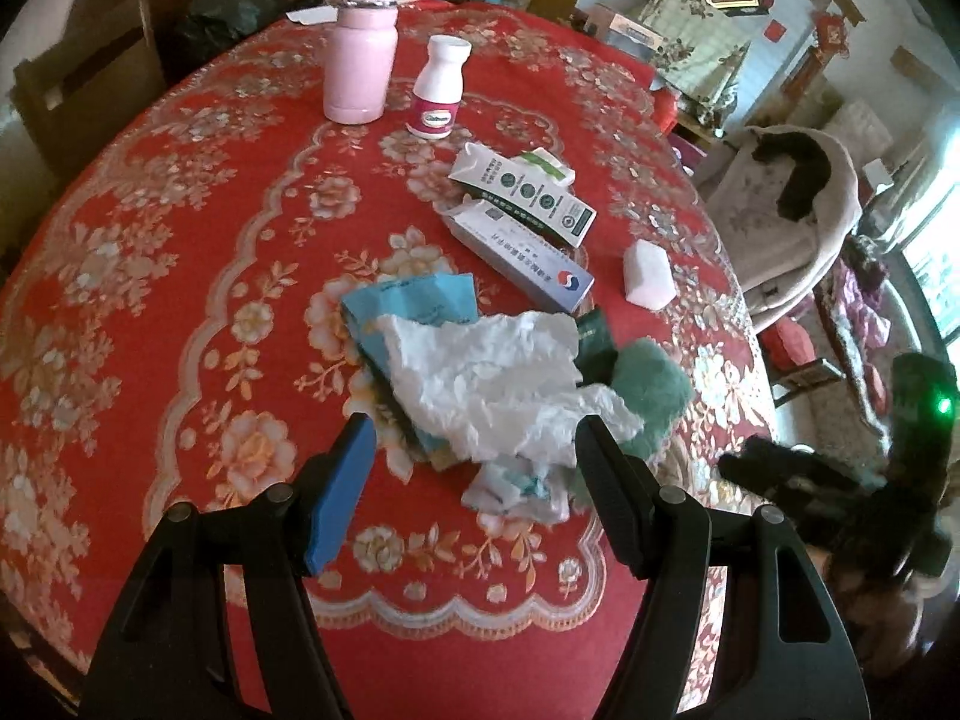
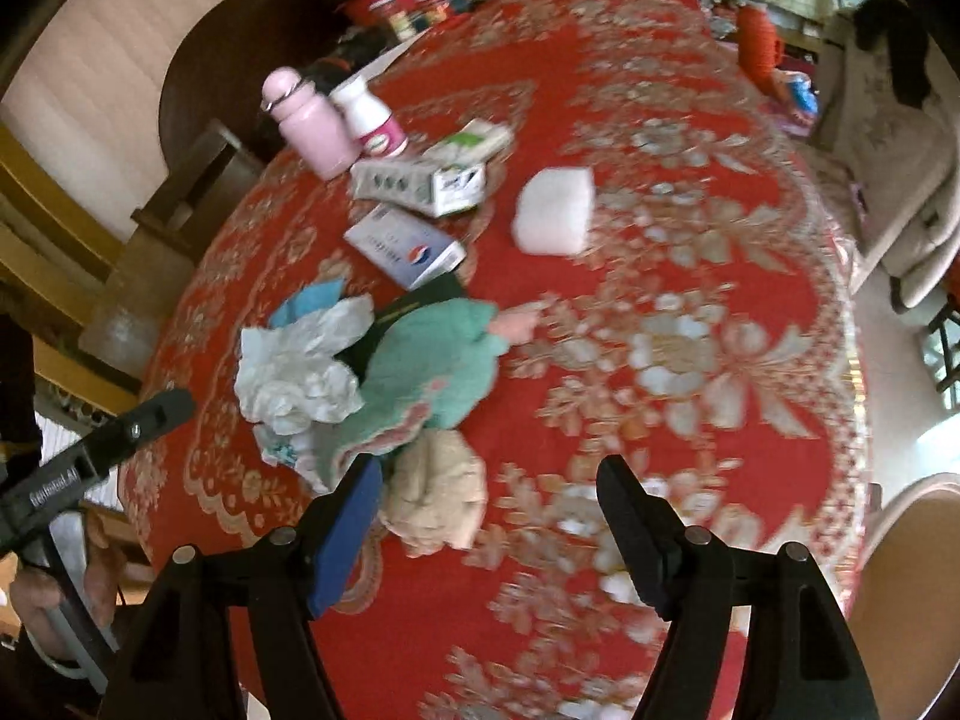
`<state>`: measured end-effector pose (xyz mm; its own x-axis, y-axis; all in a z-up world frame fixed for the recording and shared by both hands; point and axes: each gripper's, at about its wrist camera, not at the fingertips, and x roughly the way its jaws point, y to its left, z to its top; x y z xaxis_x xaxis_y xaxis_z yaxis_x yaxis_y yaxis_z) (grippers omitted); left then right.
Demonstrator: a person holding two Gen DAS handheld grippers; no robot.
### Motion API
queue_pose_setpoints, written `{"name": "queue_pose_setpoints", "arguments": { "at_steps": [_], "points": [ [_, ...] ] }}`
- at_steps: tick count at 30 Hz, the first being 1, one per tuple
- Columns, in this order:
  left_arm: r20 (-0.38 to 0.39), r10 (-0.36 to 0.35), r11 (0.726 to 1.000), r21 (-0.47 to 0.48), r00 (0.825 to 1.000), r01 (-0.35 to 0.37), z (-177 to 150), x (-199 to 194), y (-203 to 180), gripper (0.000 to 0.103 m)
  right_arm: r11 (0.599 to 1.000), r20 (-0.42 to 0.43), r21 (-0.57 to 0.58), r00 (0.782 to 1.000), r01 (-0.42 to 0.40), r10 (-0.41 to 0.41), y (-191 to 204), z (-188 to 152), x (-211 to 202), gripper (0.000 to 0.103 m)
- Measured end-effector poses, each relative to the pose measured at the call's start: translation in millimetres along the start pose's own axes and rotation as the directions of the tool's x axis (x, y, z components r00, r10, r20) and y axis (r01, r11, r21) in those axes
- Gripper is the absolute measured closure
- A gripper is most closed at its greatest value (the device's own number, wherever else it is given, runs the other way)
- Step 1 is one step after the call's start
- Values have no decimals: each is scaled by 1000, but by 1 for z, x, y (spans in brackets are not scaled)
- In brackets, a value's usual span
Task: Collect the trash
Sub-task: 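Grasp the white crumpled tissue with the left tool while the right tool grasps beige crumpled paper, then carry the tissue and paper with both tools over the beige bucket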
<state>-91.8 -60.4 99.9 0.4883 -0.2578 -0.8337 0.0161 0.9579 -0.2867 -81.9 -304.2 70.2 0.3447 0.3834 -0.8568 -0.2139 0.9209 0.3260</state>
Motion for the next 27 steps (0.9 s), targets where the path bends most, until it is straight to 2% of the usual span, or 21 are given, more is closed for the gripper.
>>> {"name": "queue_pose_setpoints", "arguments": {
  "at_steps": [7, 11, 12, 13, 14, 15, 16, 19, 22, 27],
  "points": [
    [-68, -19, 999, 44, 998, 22, 14, 40, -5, 35, 999, -32, 1, 998, 54, -54, 14, -3, 31, 31],
    [-125, -13, 992, 122, 992, 28, 15, 60, -12, 36, 998, -23, 10, 998, 67, -66, 20, -5, 40, 33],
    [-130, -23, 990, 138, 991, 42, 16, 62, -13, 43, 998, -22, 14, 997, 69, -69, 20, -6, 42, 38],
    [-134, -43, 987, 151, 990, 64, 16, 62, -13, 59, 998, -26, 26, 998, 64, -63, 20, -6, 44, 56],
    [-145, -50, 985, 159, 988, 73, 17, 64, -12, 69, 998, -29, 40, 998, 56, -55, 20, -7, 45, 65],
    [-162, -52, 983, 164, 985, 79, 19, 65, -10, 86, 998, -23, 55, 999, 40, -39, 19, -7, 45, 67],
    [-172, -59, 984, 159, 983, 87, 21, 66, -7, 93, 998, -17, 60, 999, 29, -28, 19, -8, 43, 71],
    [-161, -88, 986, 123, 983, 108, 26, 56, 0, 96, 999, 10, 43, 1000, 21, -21, 19, -10, 30, 75],
    [-116, -113, 989, 81, 987, 123, 31, 31, 5, 97, 999, 36, 31, 999, 7, -8, 13, -16, 10, 75],
    [-40, -129, 988, 86, 991, 132, 32, -8, -15, 97, 999, 90, 36, 995, -34, 30, -6, -23, -30, 75]
  ]
}}
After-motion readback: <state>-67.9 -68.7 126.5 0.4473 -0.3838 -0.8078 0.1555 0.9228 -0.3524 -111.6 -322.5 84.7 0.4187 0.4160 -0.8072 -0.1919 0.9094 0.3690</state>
